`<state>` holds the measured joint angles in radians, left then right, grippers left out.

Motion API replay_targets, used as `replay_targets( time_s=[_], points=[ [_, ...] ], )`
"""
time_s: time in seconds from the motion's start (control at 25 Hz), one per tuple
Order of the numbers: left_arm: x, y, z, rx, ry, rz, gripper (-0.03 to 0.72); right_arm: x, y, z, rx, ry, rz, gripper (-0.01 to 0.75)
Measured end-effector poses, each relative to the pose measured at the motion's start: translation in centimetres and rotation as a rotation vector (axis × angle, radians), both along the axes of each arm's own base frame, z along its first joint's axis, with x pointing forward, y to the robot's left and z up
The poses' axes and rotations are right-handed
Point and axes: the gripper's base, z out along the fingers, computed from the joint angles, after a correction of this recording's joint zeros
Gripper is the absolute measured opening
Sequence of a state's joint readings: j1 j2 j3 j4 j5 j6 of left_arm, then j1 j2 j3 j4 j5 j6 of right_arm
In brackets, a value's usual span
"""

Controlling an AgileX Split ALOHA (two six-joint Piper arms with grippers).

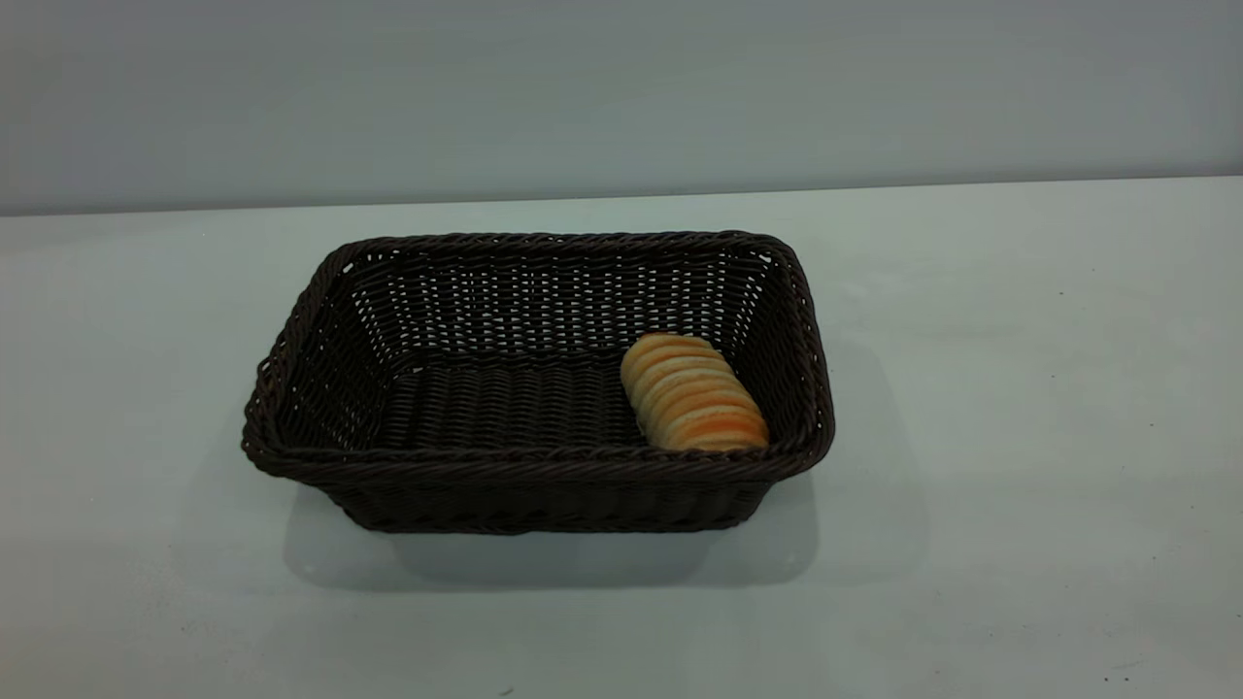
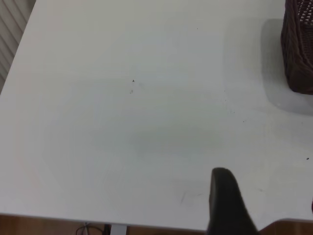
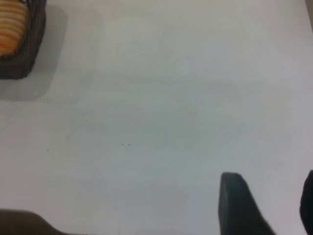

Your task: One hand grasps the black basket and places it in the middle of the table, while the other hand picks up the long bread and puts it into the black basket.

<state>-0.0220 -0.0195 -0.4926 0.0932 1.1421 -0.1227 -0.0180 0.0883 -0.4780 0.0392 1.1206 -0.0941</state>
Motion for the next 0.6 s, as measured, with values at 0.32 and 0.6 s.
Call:
replay_targets(
  time_s=[0.32, 0.6],
  points=[
    [0.0, 0.0, 0.0, 0.0, 0.0, 0.0, 0.476, 0.0, 0.0, 0.0, 0.0, 0.0, 0.0, 0.235],
    [0.0, 0.0, 0.0, 0.0, 0.0, 0.0, 0.476, 0.0, 0.0, 0.0, 0.0, 0.0, 0.0, 0.236]
  ],
)
